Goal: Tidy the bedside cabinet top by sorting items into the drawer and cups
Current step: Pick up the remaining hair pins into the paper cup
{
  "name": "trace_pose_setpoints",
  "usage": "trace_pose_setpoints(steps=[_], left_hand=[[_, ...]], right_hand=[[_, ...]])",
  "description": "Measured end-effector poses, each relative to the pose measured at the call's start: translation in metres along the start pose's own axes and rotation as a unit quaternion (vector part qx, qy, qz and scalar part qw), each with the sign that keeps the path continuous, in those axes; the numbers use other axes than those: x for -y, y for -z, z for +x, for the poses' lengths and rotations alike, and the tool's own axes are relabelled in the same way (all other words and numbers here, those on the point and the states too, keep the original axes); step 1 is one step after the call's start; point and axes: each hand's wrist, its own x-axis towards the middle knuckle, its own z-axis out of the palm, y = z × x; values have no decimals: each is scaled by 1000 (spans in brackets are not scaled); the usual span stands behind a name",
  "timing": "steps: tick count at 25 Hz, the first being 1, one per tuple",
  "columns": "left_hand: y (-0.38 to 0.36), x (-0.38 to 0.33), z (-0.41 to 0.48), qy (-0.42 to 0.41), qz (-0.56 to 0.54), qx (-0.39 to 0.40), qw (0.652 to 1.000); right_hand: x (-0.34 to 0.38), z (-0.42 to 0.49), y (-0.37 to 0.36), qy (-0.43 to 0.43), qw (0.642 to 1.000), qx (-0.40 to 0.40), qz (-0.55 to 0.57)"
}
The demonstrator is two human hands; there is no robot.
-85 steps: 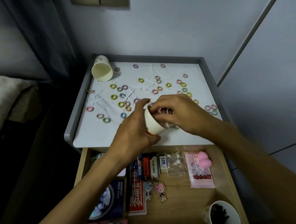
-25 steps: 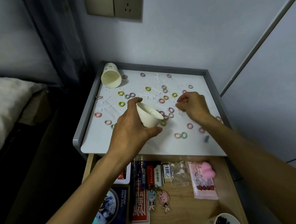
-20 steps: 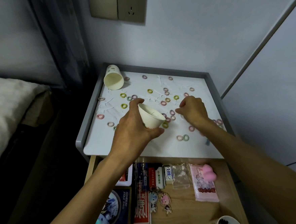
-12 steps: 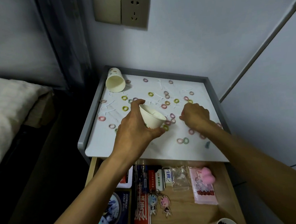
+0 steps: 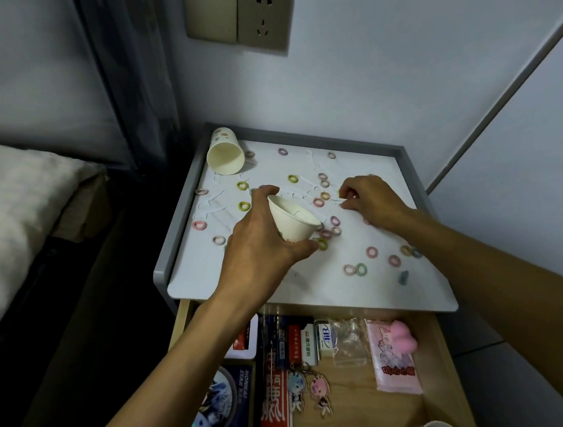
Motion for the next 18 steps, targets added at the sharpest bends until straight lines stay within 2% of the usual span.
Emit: trace_pose_setpoints(steps=[6,12,15,17,18], left_hand=[[0,2,1,1,0,3,1000],[0,1,-1,5,3,6,1000],[0,3,0,3,14,13,1000],[0,6,1,5,27,15,1000],[-1,7,2,7,32,16,999]], right_hand=[[-8,6,-9,-39,999,1,30],[-1,0,-5,-27,996,49,-74],[14,-14,19,-12,1000,-15,9],[36,-25,47,48,994,-50,82],[52,-32,60,87,990,-36,106]])
